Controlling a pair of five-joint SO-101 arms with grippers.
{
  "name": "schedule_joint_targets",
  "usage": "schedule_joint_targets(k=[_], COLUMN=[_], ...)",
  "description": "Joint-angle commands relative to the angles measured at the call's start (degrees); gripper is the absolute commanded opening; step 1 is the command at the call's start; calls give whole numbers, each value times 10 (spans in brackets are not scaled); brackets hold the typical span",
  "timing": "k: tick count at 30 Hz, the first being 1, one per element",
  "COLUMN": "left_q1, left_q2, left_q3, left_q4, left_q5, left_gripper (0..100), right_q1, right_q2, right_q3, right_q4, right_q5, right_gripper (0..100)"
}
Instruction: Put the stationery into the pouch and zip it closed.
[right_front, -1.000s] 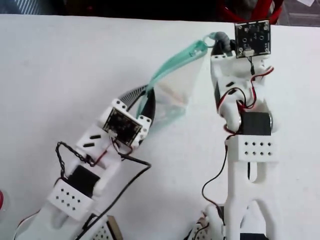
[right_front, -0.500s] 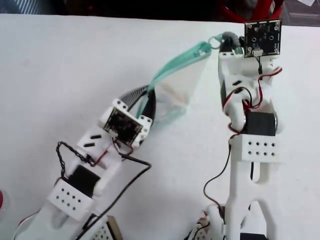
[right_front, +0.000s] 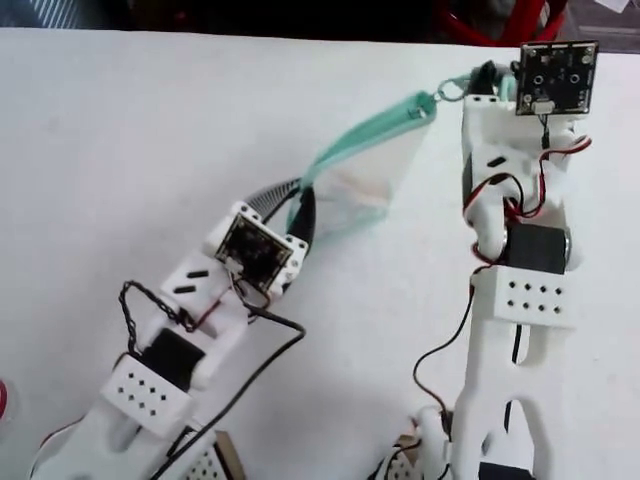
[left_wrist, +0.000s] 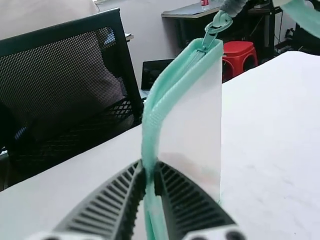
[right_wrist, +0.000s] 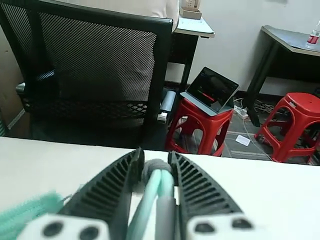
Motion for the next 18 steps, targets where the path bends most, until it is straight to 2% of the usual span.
schedule_joint_targets(k=[1, 7, 9, 13, 18], left_q1=[0, 0, 0, 0, -1], left_q2=[4, 4, 4, 3, 2], left_q3=[10, 10, 10, 10, 10], left_q4=[7, 7, 7, 5, 5], left_q5=[-2, -2, -2, -2, -2], left_gripper=[23, 23, 23, 23, 23], right_q1=[36, -13, -41, -124, -241], right_q2=[-3, -10, -24, -92, -185], right_q3=[-35, -38, -47, -80, -135], right_q4=[-21, 48, 95, 207, 319], right_q5=[3, 5, 3, 3, 4], right_gripper=[19, 32, 103, 311, 266])
